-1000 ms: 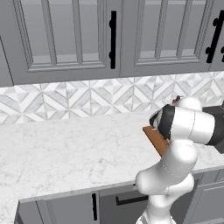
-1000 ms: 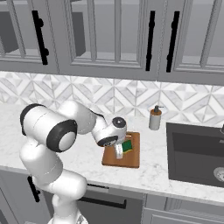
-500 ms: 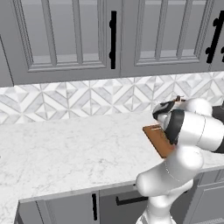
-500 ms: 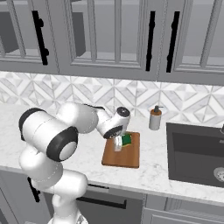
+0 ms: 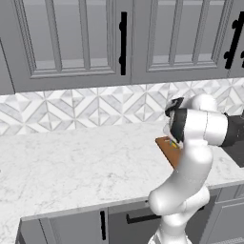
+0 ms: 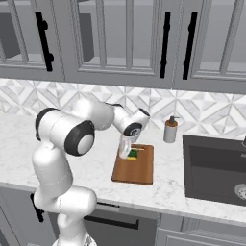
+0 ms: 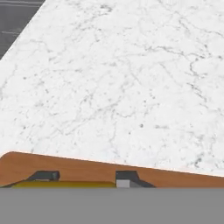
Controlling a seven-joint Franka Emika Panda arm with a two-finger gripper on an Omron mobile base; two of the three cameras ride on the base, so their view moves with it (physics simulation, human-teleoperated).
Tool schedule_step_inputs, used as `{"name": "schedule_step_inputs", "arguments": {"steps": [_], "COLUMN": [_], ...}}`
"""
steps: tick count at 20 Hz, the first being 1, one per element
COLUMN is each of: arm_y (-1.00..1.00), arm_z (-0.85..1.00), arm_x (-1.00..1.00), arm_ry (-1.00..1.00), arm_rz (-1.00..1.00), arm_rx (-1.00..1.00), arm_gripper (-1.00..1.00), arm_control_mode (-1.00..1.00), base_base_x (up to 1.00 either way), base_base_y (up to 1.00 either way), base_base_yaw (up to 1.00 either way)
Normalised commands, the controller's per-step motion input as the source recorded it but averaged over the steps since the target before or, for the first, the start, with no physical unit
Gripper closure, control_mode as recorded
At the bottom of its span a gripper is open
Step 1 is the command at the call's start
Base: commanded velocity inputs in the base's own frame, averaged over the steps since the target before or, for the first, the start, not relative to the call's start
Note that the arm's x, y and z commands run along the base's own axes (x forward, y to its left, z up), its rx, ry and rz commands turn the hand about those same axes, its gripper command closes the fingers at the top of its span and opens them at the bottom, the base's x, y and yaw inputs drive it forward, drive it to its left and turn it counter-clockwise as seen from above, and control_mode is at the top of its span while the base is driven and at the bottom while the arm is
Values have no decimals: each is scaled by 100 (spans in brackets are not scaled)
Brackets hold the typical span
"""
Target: Pick up the sponge from the counter and clean the cutting board by briefly scrubbing or pressing down on the cutting board. Once finished, release the sponge.
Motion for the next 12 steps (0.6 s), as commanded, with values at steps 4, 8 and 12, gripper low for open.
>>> {"name": "schedule_step_inputs", "arguments": {"steps": [4,8,12], "arm_y": [19,1,74], "arm_z": [-100,-100,-100], "arm_x": [0,-3,-53], "arm_ry": [52,40,39], "arm_rz": [0,0,0], "arm_rx": [55,57,46], "arm_gripper": [100,100,100], "arm_control_mode": [-100,-100,-100], "base_base_x": [0,0,0], "base_base_y": [0,0,0], "base_base_yaw": [0,0,0]}}
